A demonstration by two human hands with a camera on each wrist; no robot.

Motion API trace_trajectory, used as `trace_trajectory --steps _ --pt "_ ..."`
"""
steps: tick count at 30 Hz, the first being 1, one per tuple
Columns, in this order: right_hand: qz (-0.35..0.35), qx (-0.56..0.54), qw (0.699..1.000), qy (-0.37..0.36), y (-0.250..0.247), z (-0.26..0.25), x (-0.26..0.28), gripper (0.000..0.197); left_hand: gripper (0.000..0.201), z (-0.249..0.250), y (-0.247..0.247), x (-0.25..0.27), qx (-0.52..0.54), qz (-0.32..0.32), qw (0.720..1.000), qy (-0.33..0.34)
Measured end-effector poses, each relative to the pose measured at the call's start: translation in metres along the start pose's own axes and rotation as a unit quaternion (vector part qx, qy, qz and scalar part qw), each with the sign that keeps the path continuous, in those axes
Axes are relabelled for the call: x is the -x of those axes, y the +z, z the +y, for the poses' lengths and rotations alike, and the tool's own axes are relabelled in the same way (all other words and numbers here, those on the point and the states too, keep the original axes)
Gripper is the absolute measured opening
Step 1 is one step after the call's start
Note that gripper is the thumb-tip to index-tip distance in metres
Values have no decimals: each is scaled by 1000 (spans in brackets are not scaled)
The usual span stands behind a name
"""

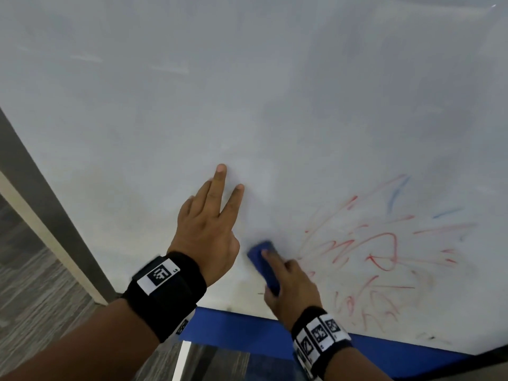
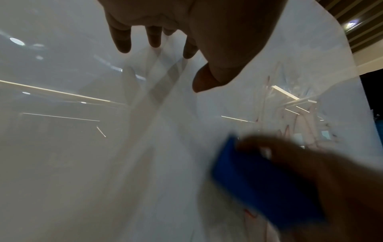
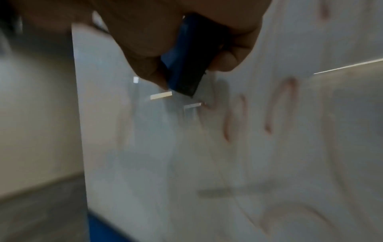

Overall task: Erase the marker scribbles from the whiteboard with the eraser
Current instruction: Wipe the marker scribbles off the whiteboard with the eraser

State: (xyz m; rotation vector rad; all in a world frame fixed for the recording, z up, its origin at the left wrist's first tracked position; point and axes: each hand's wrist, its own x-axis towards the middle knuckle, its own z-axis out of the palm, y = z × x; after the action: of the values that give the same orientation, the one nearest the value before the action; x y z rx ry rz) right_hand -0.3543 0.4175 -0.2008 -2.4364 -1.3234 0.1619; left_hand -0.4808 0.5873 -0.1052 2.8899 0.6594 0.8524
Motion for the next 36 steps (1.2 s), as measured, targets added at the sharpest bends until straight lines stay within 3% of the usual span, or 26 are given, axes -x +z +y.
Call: trace_trajectory --steps 1,3,6,8,10,11,13,15,17,19,22,24,26,30,32,34,36 --pt "-44 27 999 4 9 8 6 85 87 -1 0 0 -1 0 1000 3" --pt "-52 23 998 26 13 12 8 88 87 -1 1 0 -2 4 1000 4" --pt "85 -32 996 17 -9 -7 -5 92 88 -1 2 1 -6 6 1000 -1" --pt "195 -75 978 0 -23 -16 -17 90 88 0 3 2 -7 6 1000 -7" --pt "229 -82 970 -10 -24 -16 -21 88 89 0 4 2 -9 8 1000 -9" --pt "200 -70 977 -8 -18 -13 -19 89 89 0 5 2 -10 8 1000 -7" --pt "69 -11 998 -9 7 7 -10 94 89 -1 7 3 -11 7 1000 -4" --pt "-47 45 998 -19 31 30 2 97 89 -1 8 5 -17 1 1000 -9" --pt "-54 38 998 -8 34 37 5 98 88 -1 11 9 -19 -5 1000 -17" --pt "14 19 1000 -1 19 22 1 101 89 -1 17 13 -15 -10 1000 -25" --pt "203 -66 976 -34 -5 6 -15 96 91 0 30 21 -15 -14 999 -42" --pt "237 -92 966 -42 -5 6 -21 95 94 3 39 25 -12 -12 998 -56" --pt "206 -80 975 -31 9 15 -17 98 96 8 46 29 -7 -6 998 -65" --pt "-43 19 999 -25 53 63 12 108 96 13 60 37 3 0 997 -72" --pt "-77 37 996 -12 57 75 18 104 96 14 66 40 5 0 997 -74" --pt "-2 9 1000 -16 46 65 15 105 96 15 72 44 8 2 997 -77" --pt "138 -59 988 -23 33 56 6 99 96 16 78 47 13 16 997 -75"
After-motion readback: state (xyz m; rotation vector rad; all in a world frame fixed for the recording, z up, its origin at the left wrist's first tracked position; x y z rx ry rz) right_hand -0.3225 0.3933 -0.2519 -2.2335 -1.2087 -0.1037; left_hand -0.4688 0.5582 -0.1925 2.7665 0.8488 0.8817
